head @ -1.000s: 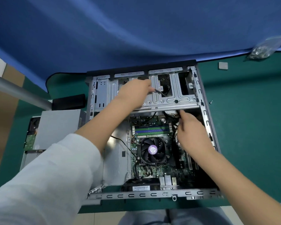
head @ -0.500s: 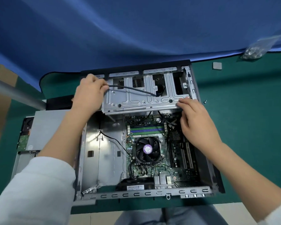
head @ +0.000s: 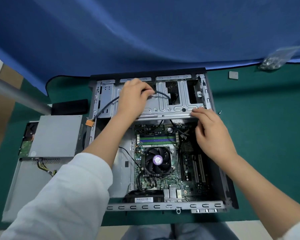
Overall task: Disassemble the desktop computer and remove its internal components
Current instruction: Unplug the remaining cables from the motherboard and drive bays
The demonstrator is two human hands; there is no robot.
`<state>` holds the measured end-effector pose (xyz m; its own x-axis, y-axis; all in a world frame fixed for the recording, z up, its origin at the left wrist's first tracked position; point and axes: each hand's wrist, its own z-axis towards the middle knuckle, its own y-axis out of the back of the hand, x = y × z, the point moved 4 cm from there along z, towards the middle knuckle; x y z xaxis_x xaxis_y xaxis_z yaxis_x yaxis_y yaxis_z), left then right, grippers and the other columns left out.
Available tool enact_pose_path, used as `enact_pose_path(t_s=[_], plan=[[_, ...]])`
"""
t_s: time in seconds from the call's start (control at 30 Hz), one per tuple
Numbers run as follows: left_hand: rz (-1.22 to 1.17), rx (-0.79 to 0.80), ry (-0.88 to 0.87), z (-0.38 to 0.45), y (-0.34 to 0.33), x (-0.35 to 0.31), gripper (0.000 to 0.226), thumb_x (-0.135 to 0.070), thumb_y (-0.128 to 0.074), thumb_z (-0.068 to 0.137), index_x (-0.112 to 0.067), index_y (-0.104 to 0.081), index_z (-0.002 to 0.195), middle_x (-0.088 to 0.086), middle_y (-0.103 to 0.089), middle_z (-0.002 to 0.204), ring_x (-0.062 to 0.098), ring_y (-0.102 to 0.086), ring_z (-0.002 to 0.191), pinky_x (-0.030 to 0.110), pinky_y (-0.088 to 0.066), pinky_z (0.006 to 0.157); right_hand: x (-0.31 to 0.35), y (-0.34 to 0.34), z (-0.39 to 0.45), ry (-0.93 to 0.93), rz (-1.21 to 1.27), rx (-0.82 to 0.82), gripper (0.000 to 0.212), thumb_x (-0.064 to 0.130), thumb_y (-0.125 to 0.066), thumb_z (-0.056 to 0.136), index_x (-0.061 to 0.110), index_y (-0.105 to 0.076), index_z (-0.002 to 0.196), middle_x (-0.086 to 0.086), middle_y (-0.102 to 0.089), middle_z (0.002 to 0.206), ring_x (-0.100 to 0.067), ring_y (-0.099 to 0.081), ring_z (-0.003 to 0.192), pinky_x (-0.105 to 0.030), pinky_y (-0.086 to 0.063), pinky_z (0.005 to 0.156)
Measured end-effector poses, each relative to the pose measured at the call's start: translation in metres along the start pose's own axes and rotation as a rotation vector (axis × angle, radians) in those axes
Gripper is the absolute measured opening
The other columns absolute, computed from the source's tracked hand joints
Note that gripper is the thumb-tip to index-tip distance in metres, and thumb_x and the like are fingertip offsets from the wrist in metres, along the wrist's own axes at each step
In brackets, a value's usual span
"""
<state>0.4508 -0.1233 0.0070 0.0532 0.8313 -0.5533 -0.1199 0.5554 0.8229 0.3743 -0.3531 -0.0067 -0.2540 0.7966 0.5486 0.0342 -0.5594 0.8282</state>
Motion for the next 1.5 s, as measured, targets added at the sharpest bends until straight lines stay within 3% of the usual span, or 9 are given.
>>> enact_pose_path(t_s=[0.17,0.33,0.47,0.6,0.73,0.9,1.1,1.23,1.5], plan=[[0.091,0.043,0.006,-0.008,-0.001,0.009,0.019,-0.027,-0.056,0.094,-0.017,-0.071,0.100,0.001,-0.060,0.102,0.025,-0.045,0.105,0.024,-0.028,0.088,0.000,0.000,0.000,0.009,0.012,-0.005,0.038,-0.006,-0.050,0.083,0.004,-0.061,0.118,-0.006,-0.058,0.123,-0.021,-0.049,0.120,-0.043,-0.034,0.110],[0.110,-0.129,-0.168,-0.054,0.005,-0.017,0.027,-0.006,-0.051,0.090,-0.007,-0.064,0.114,0.013,-0.055,0.117,0.028,-0.047,0.112,0.038,-0.039,0.098,-0.002,0.006,-0.001,-0.027,0.073,-0.029,0.042,-0.014,-0.047,0.077,0.003,-0.063,0.113,-0.008,-0.060,0.116,-0.022,-0.050,0.114,-0.015,-0.026,0.103],[0.070,0.188,-0.494,-0.100,-0.034,-0.055,0.034,0.007,-0.057,0.078,-0.004,-0.066,0.109,0.014,-0.064,0.111,0.031,-0.057,0.106,0.045,-0.049,0.092,-0.002,0.010,-0.001,-0.055,0.109,-0.071,0.047,-0.017,-0.042,0.074,0.003,-0.064,0.110,-0.008,-0.062,0.110,-0.024,-0.052,0.107,-0.016,-0.031,0.095],[0.215,0.548,-0.437,-0.120,-0.087,-0.061,0.043,-0.019,-0.044,0.099,-0.012,-0.040,0.142,0.009,-0.036,0.148,0.024,-0.022,0.142,0.038,-0.016,0.117,-0.002,0.010,-0.001,-0.037,0.125,-0.080,0.050,-0.020,-0.039,0.071,0.001,-0.064,0.109,-0.009,-0.062,0.108,-0.024,-0.053,0.107,-0.018,-0.034,0.095],[0.306,0.568,-0.445,-0.119,-0.102,-0.051,0.037,-0.029,-0.042,0.099,-0.020,-0.051,0.134,0.006,-0.047,0.136,0.026,-0.033,0.133,0.039,-0.024,0.110,-0.003,0.009,-0.001,-0.045,0.150,-0.088,0.050,-0.019,-0.038,0.070,0.003,-0.064,0.107,-0.007,-0.061,0.107,-0.023,-0.053,0.107,-0.020,-0.036,0.095],[0.338,0.696,-0.418,-0.128,-0.108,-0.033,0.045,-0.044,-0.040,0.098,-0.033,-0.037,0.142,0.001,-0.028,0.151,0.017,-0.010,0.144,0.046,-0.020,0.114,0.000,0.009,-0.002,-0.015,0.121,-0.091,0.043,-0.015,-0.040,0.073,0.002,-0.064,0.104,-0.007,-0.060,0.105,-0.026,-0.053,0.105,-0.021,-0.035,0.093],[0.248,0.575,-0.308,-0.134,-0.103,-0.036,0.052,-0.059,-0.040,0.091,-0.026,-0.059,0.126,0.004,-0.027,0.152,0.020,-0.007,0.145,0.045,-0.009,0.117,0.030,-0.006,-0.022,0.352,-0.166,0.154,0.026,-0.002,-0.053,0.077,0.001,-0.064,0.100,-0.010,-0.060,0.095,-0.031,-0.057,0.090,-0.034,-0.048,0.067],[0.263,0.576,-0.325,-0.139,-0.107,-0.026,0.052,-0.053,-0.043,0.092,-0.028,-0.046,0.137,0.005,-0.019,0.155,0.020,-0.001,0.146,0.046,-0.013,0.116,0.020,-0.045,-0.036,-0.011,-0.610,0.538,0.049,0.014,-0.059,0.085,0.007,-0.037,0.128,-0.007,-0.049,0.118,-0.024,-0.055,0.105,-0.030,-0.037,0.061],[0.328,0.466,-0.371,-0.141,-0.107,-0.023,0.050,-0.044,-0.039,0.095,-0.026,-0.036,0.142,0.006,-0.018,0.156,0.022,-0.009,0.145,0.038,-0.028,0.106,0.010,-0.060,-0.055,-0.526,-0.032,0.414,0.019,0.003,-0.043,0.090,0.008,-0.029,0.103,-0.012,-0.060,0.085,-0.022,-0.050,0.060,-0.031,-0.034,0.050]])
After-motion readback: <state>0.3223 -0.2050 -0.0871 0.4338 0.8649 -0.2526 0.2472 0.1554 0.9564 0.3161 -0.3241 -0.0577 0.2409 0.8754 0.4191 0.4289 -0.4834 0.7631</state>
